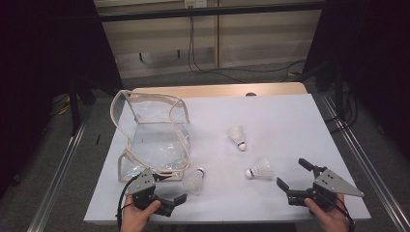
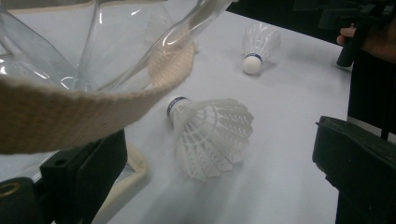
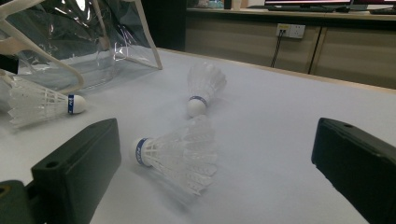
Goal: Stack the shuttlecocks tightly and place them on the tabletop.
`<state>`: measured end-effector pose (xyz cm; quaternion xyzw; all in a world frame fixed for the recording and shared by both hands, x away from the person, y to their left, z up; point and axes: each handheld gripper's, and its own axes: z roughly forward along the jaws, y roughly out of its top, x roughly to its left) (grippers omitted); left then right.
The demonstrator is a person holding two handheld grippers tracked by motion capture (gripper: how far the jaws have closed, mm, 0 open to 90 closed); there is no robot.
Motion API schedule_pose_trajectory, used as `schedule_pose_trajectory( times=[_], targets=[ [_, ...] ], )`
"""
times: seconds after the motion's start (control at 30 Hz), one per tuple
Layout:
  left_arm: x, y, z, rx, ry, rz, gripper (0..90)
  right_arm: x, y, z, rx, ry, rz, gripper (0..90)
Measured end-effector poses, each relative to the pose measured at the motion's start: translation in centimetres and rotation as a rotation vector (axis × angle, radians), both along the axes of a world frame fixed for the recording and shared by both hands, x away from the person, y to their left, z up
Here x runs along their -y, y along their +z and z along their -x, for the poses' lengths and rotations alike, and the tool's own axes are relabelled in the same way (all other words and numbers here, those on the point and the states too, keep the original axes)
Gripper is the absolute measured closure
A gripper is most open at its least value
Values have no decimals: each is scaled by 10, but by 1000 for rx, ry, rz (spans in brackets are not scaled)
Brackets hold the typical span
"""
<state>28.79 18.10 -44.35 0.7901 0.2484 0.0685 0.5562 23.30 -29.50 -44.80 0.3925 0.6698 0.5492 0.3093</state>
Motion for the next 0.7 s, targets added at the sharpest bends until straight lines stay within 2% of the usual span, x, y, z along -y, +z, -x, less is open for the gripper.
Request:
schedule_pose_trajectory(
  times=[0.13,0.27,0.4,0.5,0.7],
  targets=[
    [3,0,0,-1,4,-5,30,1,0,0,1,1,1,10],
    [7,0,0,-1,-10,-4,33,0,0,0,1,4,-3,10],
    [13,0,0,4,-40,-22,35,0,0,0,-1,3,-2,11],
    [17,0,0,3,-34,-17,37,0,0,0,-1,4,-3,12],
    [21,0,-1,16,-25,-33,56,0,0,0,0,6,-3,13]
  ],
)
